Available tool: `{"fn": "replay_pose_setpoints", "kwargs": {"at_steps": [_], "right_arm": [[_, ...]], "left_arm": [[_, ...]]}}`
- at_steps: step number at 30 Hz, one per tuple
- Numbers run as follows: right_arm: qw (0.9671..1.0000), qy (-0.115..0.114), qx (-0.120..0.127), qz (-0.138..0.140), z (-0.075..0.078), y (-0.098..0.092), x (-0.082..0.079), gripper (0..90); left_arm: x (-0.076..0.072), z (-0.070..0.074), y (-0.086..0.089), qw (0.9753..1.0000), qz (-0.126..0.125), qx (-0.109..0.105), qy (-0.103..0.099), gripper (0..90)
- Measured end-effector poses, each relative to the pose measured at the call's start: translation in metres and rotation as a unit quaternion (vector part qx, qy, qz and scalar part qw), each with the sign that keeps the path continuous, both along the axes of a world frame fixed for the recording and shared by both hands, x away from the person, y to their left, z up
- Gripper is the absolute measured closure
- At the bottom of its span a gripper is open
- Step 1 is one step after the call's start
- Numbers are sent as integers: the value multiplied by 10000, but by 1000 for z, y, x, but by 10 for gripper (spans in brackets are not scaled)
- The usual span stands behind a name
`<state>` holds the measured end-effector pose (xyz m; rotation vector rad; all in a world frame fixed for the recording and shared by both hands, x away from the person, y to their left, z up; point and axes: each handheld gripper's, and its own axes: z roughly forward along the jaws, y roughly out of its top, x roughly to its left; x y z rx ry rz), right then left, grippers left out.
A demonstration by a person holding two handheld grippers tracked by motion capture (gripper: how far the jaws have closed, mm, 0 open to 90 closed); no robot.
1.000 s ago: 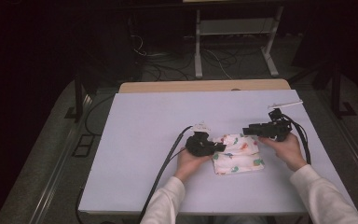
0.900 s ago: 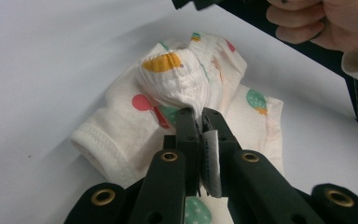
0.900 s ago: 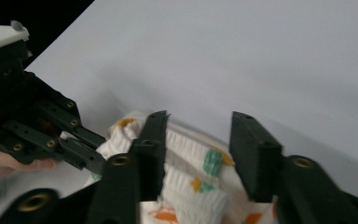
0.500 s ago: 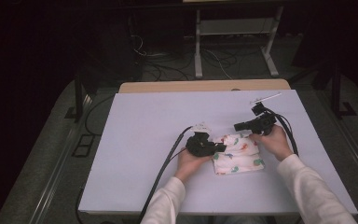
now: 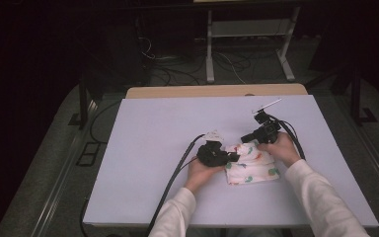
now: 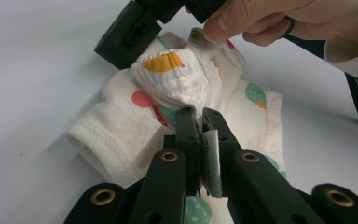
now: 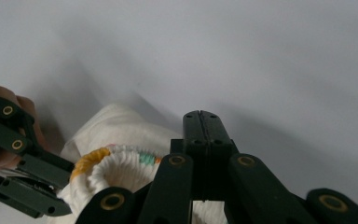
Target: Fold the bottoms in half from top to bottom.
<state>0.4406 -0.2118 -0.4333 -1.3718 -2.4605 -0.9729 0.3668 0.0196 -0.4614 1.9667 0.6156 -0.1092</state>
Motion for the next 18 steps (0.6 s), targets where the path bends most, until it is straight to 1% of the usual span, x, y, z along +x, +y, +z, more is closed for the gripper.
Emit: {"fn": "replay_pose_setpoints", "kwargs": {"at_steps": [2,4,7,8,10,12,14,15,17,18], "right_arm": [[10000,60,-8,14,1,-1,-1,888],[9999,59,-63,70,1,-2,-2,888],[9999,95,-22,91,3,-3,-3,888],[9999,74,-10,116,4,-4,-3,888],[9999,66,33,133,6,-4,-5,888],[9999,46,81,116,7,-6,-8,888],[9998,54,122,119,9,-7,-12,888],[9998,49,132,121,9,-7,-13,888],[9998,33,175,96,12,-10,-17,888],[9997,39,221,68,13,-11,-19,888]], "left_arm": [[-1,0,0,10000,50,27,-38,823],[-2,1,0,10000,59,52,-29,732],[-2,5,3,9999,101,-3,58,606],[-2,7,5,9999,115,-39,68,587],[-1,11,10,9997,233,-113,34,544],[0,14,15,9990,358,-248,50,512],[2,16,20,9981,505,-358,49,485],[3,17,23,9972,593,-447,83,478],[4,17,26,9960,712,-526,124,452],[4,18,26,9956,760,-529,137,437]]}}
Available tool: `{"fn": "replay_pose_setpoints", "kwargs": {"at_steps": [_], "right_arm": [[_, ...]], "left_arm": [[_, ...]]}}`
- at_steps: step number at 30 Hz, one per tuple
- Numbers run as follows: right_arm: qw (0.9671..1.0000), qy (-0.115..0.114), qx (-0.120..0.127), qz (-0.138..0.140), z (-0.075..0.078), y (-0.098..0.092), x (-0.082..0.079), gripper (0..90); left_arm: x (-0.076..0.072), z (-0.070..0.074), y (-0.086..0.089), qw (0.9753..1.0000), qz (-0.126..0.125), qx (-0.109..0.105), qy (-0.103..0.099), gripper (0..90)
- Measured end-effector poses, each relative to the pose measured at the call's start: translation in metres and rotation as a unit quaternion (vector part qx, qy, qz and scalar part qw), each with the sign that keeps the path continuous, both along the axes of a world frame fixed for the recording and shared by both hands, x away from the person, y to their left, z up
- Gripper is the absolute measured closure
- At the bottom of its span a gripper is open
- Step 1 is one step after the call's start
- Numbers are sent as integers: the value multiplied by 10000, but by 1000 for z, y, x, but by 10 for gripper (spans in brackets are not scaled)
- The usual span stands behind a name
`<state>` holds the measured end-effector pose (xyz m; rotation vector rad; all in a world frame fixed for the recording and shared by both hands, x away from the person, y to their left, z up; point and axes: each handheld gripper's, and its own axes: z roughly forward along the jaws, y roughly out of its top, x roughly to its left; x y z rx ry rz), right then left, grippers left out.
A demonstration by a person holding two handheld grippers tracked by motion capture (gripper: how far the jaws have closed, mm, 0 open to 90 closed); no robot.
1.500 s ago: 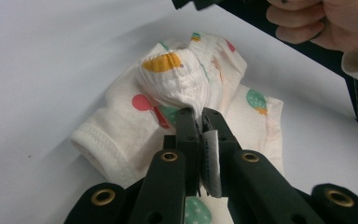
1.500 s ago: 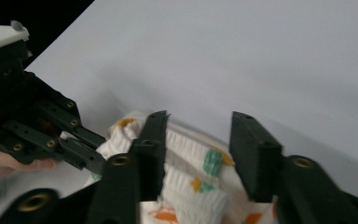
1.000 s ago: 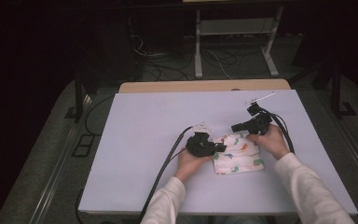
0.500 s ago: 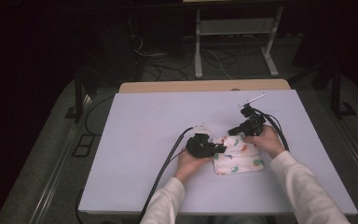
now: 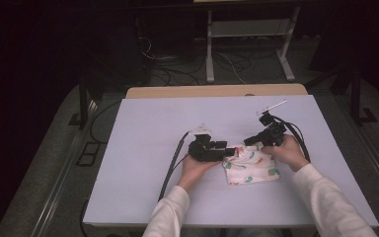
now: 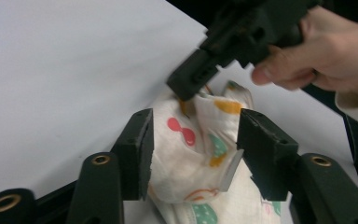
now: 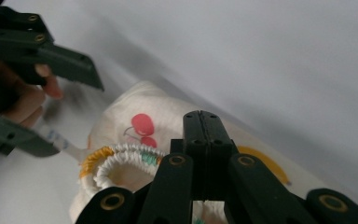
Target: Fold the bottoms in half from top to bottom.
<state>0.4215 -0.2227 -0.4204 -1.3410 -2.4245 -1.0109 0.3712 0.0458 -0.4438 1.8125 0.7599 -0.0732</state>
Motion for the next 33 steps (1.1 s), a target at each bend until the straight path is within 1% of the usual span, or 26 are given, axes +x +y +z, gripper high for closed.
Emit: {"fn": "replay_pose_setpoints", "kwargs": {"at_steps": [2,3,5,8,10,13,17,21,23,25,27,29,30,33], "right_arm": [[10000,-18,38,7,3,-2,-4,887],[10000,-38,80,21,4,-3,-5,888],[9999,-80,145,44,6,-7,-11,888],[9997,-108,192,100,6,-11,-17,888],[9995,-114,226,169,6,-13,-23,888],[9993,-136,251,255,6,-15,-30,888],[9988,-156,280,375,6,-15,-39,888],[9983,-121,217,537,7,-12,-50,888],[9977,-113,157,656,6,-10,-57,888],[9972,-102,92,742,3,-8,-63,888],[9967,-38,12,813,-1,-5,-69,888],[9958,-43,-80,910,-4,-3,-73,888],[9958,-22,-98,909,-6,-2,-76,888],[9956,-62,-124,927,-9,-2,-77,888]], "left_arm": [[1,0,0,9999,107,-10,65,414],[3,-1,1,9997,178,-50,160,404],[5,-1,3,9992,290,-130,256,379],[6,-1,4,9985,426,-149,297,347],[7,-1,5,9983,459,-166,329,334],[7,-1,5,9983,456,-122,341,320],[7,-1,4,9981,478,-120,356,314],[6,-1,3,9983,466,-71,345,310],[6,0,2,9983,474,-84,340,306],[6,1,2,9984,459,-62,331,300],[7,1,1,9984,462,-38,334,289],[8,2,-1,9986,419,-18,329,275],[8,3,-2,9986,403,2,335,265],[8,4,-6,9990,340,31,301,247]]}}
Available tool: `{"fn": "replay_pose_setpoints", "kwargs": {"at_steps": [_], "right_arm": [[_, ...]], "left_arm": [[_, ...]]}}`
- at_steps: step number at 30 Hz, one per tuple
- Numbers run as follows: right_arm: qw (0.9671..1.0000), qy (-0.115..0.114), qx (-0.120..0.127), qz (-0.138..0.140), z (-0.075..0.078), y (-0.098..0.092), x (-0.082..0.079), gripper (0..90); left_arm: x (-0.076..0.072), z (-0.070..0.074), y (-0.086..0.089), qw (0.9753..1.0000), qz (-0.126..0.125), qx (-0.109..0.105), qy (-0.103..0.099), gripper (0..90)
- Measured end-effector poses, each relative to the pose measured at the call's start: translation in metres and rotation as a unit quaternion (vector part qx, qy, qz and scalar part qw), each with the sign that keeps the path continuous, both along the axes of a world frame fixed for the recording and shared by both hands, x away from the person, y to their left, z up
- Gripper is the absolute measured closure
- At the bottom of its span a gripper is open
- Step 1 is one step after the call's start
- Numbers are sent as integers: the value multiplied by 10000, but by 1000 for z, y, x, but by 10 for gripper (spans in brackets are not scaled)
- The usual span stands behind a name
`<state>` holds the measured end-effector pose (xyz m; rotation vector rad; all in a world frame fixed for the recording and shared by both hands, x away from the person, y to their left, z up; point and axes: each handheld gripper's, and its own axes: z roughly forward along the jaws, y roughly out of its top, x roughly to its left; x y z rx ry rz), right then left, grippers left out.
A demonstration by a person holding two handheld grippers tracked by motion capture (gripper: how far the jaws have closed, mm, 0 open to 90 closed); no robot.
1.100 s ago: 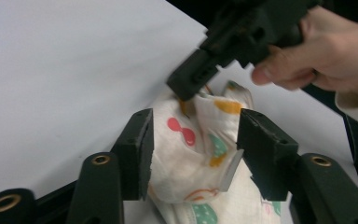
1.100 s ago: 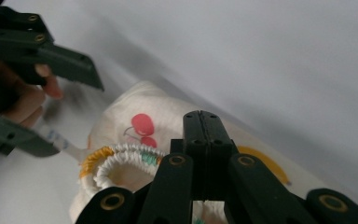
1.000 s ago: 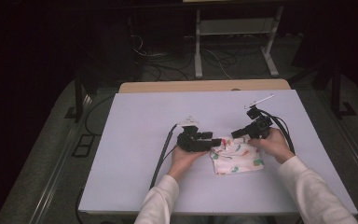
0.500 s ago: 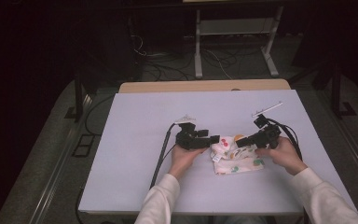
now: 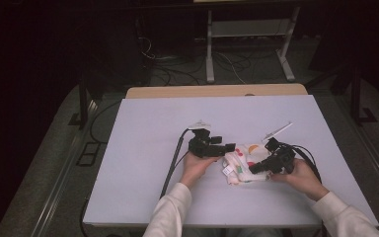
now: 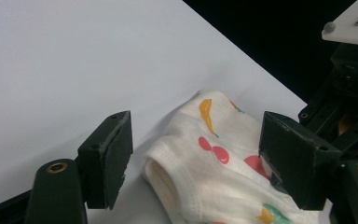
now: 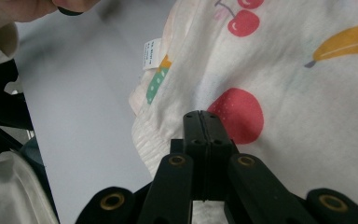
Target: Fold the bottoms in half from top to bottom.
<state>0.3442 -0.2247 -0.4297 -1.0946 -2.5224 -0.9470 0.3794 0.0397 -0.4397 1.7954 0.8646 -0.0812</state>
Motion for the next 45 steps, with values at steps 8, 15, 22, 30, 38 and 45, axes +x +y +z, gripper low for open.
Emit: {"fn": "replay_pose_setpoints", "kwargs": {"at_steps": [8,15,22,30,38,45], "right_arm": [[9999,-117,-51,107,-6,-1,-5,887],[9996,-201,32,202,-8,-4,-8,885],[9985,-492,104,206,-2,-8,-11,640],[9960,-750,363,337,12,-16,-16,368],[9944,-926,454,240,23,-24,-15,134],[9941,-928,552,48,33,-35,-8,40]], "left_arm": [[-1,0,-6,9998,-133,137,-83,201],[0,1,-4,9996,-189,176,-92,155],[-2,3,-4,9985,-317,381,-217,137],[-3,5,-4,9977,-385,537,-175,71],[-4,16,-6,9952,-494,799,-257,0],[-1,23,-2,9941,-520,907,-282,0]]}}
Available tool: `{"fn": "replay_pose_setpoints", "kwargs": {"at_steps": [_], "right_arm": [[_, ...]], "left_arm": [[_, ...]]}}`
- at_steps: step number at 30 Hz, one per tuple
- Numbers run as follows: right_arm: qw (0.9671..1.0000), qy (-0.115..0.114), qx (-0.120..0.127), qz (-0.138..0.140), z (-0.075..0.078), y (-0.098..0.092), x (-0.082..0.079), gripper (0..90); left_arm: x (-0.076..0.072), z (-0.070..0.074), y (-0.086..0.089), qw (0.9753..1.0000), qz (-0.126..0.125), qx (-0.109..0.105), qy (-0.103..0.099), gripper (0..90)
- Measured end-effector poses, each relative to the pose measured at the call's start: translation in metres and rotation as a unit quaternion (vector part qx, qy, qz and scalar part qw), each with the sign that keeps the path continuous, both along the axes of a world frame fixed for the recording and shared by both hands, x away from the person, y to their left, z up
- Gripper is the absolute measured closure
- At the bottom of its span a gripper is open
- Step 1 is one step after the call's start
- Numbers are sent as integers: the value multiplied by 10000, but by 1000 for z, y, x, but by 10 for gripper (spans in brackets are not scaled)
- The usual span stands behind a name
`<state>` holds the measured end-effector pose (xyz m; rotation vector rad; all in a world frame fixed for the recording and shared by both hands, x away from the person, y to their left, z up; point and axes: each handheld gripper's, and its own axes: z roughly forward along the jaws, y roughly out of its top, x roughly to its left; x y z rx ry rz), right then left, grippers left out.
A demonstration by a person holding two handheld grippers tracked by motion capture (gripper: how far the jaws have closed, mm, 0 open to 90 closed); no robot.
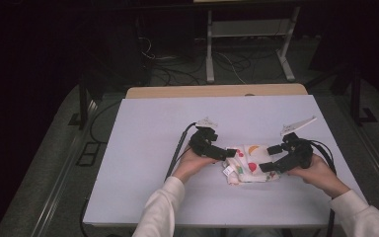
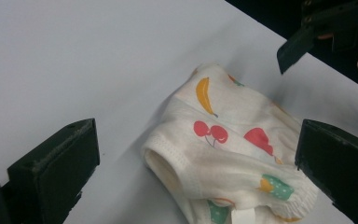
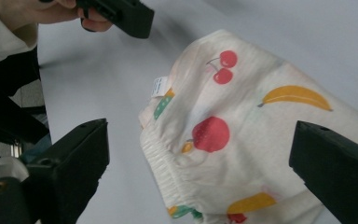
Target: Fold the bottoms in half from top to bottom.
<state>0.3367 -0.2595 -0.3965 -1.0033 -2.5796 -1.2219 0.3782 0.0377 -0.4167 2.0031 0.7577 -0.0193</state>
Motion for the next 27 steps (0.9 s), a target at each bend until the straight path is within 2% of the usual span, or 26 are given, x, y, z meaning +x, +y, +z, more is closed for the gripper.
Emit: {"fn": "replay_pose_setpoints", "kwargs": {"at_steps": [4,14,21,27], "right_arm": [[10000,11,17,-93,4,-7,6,6],[9997,-11,-18,-232,12,-21,17,0],[9993,-53,-17,-370,15,-30,28,0],[9988,-77,49,-489,15,-36,37,0]], "left_arm": [[1,5,2,10000,-28,68,-49,0],[6,17,4,9997,-78,200,-135,0],[11,17,8,9994,-73,319,-150,0],[17,15,14,9994,-3,327,-106,0]]}}
